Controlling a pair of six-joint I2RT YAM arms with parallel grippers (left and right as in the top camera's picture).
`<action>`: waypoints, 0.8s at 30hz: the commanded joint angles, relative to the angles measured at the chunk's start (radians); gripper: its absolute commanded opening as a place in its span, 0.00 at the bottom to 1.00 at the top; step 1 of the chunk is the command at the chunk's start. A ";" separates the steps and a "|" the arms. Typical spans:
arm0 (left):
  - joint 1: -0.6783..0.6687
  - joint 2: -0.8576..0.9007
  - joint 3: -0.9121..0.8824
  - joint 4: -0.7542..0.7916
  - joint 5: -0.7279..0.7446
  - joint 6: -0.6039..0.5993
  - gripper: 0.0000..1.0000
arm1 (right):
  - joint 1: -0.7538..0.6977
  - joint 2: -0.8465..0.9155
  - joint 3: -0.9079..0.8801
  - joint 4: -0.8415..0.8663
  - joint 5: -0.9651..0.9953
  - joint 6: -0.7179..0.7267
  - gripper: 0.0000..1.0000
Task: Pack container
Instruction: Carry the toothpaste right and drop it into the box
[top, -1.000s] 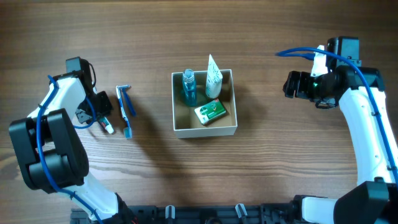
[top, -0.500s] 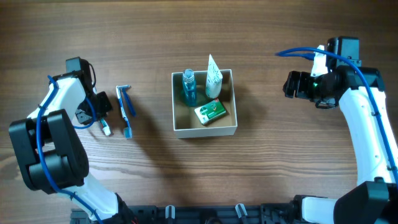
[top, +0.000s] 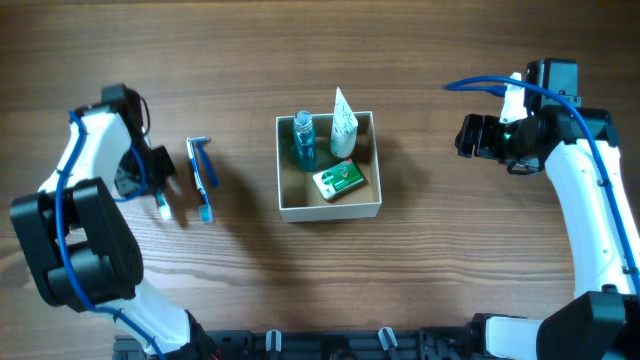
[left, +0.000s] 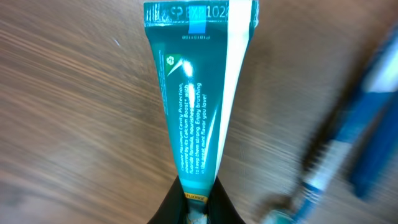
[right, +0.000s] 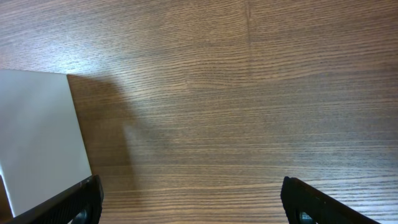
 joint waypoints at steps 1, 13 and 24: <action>-0.057 -0.138 0.150 -0.057 -0.008 0.002 0.04 | -0.002 0.002 0.003 0.000 -0.019 -0.007 0.93; -0.442 -0.468 0.204 -0.024 0.343 0.584 0.04 | -0.001 0.002 0.003 0.004 -0.019 -0.006 0.92; -0.782 -0.397 0.200 0.010 0.276 0.740 0.04 | -0.001 0.002 0.003 0.003 -0.019 -0.007 0.93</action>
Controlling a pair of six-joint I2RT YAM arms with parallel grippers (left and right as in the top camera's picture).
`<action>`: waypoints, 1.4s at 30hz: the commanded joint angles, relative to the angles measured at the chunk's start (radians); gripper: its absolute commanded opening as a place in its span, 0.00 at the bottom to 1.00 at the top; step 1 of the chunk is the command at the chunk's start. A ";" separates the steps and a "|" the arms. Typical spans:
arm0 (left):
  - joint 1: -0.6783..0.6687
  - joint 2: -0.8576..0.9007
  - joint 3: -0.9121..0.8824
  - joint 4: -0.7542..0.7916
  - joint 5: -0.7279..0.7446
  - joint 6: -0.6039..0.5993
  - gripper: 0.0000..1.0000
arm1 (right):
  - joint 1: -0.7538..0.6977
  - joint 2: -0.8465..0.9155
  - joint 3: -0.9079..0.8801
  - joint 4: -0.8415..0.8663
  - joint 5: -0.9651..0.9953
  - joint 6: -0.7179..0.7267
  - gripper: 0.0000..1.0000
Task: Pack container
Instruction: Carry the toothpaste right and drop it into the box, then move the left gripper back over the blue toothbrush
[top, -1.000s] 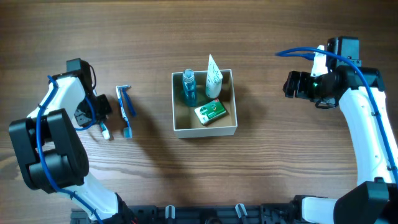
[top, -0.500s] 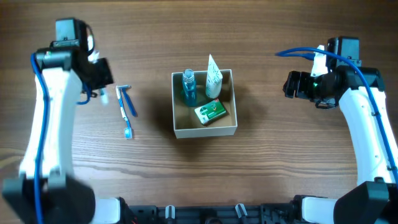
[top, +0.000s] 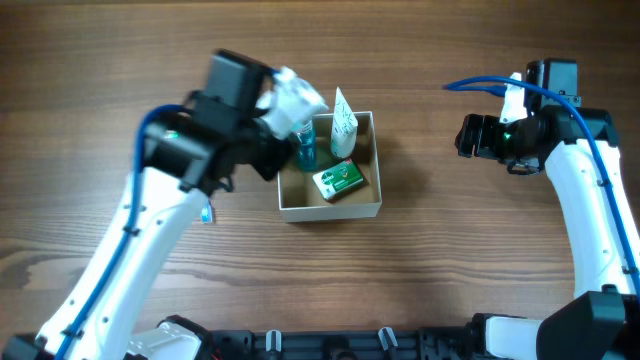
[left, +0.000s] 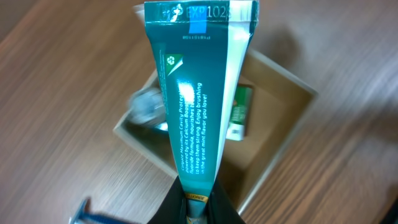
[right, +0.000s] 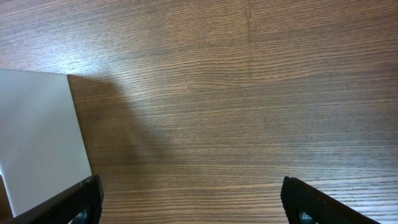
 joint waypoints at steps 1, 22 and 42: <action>-0.082 0.048 0.006 0.003 -0.005 0.103 0.04 | -0.002 0.002 0.003 0.003 -0.019 -0.007 0.93; -0.119 0.351 0.006 -0.037 -0.025 0.125 0.23 | -0.001 0.002 0.003 0.003 -0.019 -0.007 0.93; 0.141 -0.032 0.020 -0.137 -0.261 -0.307 1.00 | -0.002 0.002 0.003 0.006 -0.019 -0.007 0.93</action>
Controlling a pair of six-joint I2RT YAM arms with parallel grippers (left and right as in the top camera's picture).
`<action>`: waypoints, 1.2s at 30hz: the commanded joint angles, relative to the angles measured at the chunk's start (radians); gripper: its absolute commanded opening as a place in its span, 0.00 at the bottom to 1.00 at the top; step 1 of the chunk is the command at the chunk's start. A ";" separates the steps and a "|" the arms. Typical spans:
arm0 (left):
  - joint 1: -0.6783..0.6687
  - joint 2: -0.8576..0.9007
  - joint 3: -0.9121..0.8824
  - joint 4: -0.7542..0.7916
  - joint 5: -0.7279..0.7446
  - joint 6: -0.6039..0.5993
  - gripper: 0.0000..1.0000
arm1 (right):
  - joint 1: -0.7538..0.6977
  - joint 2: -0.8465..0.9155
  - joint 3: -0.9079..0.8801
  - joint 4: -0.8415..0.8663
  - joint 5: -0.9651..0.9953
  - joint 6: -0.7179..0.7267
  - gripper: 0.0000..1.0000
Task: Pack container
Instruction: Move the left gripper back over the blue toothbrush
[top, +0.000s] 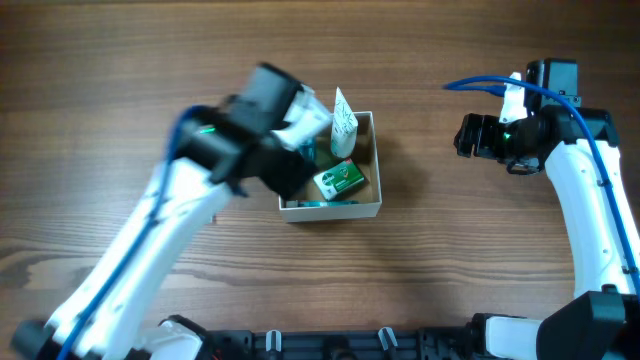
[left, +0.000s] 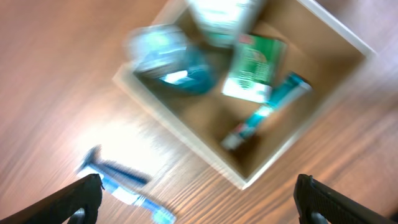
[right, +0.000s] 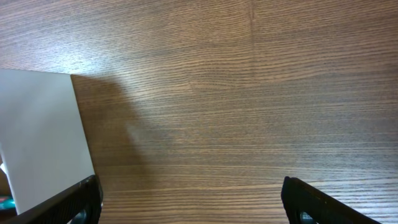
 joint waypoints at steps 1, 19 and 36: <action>0.236 -0.058 0.003 -0.031 -0.054 -0.219 1.00 | -0.002 0.002 0.003 0.005 -0.008 -0.007 0.93; 0.719 0.285 -0.274 0.169 0.196 -0.359 1.00 | -0.002 0.002 0.003 0.005 -0.009 -0.005 0.93; 0.716 0.392 -0.274 0.274 0.064 -0.467 1.00 | -0.001 0.002 0.003 0.010 -0.009 -0.005 0.93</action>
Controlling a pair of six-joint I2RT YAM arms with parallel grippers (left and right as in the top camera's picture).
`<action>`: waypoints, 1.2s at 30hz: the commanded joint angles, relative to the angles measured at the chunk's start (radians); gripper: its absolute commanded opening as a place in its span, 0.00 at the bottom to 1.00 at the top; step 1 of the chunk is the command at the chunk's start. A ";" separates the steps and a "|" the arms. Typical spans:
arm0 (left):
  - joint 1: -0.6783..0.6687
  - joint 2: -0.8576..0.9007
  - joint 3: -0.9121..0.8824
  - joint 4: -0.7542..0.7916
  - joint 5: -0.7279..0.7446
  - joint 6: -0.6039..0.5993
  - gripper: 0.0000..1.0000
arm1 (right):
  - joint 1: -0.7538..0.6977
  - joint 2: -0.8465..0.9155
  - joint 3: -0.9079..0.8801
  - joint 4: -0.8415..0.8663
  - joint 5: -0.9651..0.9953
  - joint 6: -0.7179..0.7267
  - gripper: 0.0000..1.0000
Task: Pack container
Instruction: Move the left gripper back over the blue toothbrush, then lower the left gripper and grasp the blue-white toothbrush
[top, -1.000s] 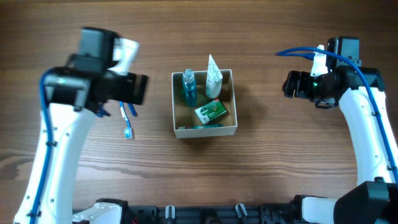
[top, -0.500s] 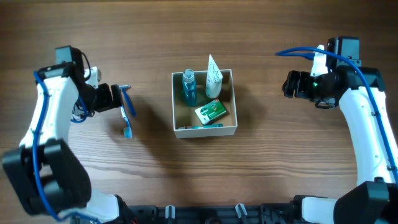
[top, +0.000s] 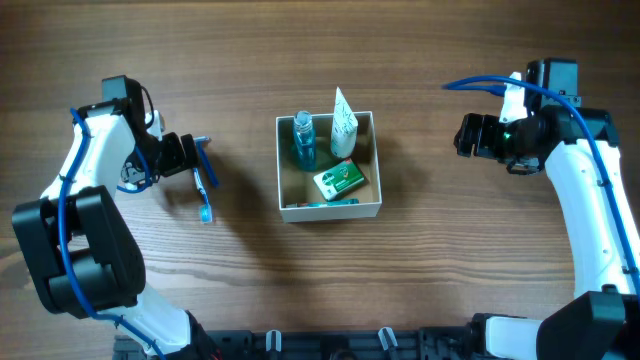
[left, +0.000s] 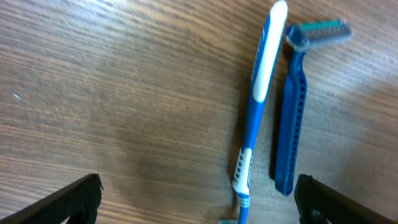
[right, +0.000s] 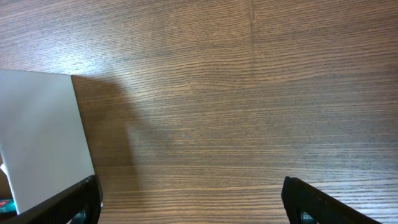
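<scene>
A white open box (top: 368, 205) stands mid-table. It holds a blue bottle (top: 303, 141), a white tube (top: 343, 124), a green packet (top: 338, 180) and a teal toothpaste tube (top: 320, 203) lying along its front wall. Left of the box a blue-and-white toothbrush (left: 258, 106) and a blue razor (left: 295, 112) lie side by side on the wood. My left gripper (left: 199, 205) is open just above the toothbrush's head end, holding nothing. My right gripper (right: 193, 202) is open over bare wood, to the right of the box.
The box's white outer wall (right: 37, 137) shows at the left of the right wrist view. Wood table (top: 450, 260) spreads around the box on all sides. The left arm (top: 95, 135) reaches in from the left edge.
My left arm has moved from over the box back to the left, and its open gripper now hangs over the toothbrush and razor. The toothpaste lies in the box. The right arm is unchanged.
My left gripper was shut on the teal toothpaste beside the toothbrush and razor. Then it held the tube over the box. Then it was open above the box with the tube lying inside. Now it is back over the toothbrush.
</scene>
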 joint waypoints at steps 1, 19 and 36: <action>-0.005 0.007 -0.005 0.008 -0.058 -0.063 1.00 | -0.001 0.002 0.003 0.007 -0.009 -0.005 0.93; -0.069 0.052 -0.051 0.031 -0.070 -0.086 1.00 | -0.002 0.002 0.003 0.006 -0.010 -0.004 0.93; -0.068 0.069 -0.051 0.012 -0.111 -0.096 1.00 | -0.002 0.002 0.003 0.007 -0.009 -0.004 0.93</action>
